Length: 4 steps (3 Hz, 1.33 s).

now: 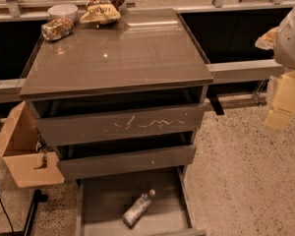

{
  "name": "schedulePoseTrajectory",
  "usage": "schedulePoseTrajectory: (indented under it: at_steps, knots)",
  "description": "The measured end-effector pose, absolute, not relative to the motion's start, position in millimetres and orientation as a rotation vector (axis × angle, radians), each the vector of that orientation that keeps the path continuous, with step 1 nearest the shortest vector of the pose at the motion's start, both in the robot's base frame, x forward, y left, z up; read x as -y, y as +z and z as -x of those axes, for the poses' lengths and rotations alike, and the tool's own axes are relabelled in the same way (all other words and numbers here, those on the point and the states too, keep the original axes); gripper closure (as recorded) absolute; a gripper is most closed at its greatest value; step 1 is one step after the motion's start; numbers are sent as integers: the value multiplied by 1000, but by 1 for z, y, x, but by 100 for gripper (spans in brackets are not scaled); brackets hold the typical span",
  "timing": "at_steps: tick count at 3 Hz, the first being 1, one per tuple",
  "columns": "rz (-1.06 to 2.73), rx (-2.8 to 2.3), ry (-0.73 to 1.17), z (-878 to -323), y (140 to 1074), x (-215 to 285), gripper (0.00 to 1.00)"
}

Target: Pick blue plastic bottle from bottom drawer and place on counter

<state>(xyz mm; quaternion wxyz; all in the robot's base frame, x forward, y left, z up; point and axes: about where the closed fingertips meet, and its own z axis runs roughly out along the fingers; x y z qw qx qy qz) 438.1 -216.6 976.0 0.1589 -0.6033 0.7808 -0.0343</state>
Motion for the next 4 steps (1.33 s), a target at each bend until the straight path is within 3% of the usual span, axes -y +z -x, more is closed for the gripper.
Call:
schedulePoseTrajectory:
  at_steps: [4]
  knots:
    - [1720, -2261, 117, -399, 862, 189, 0]
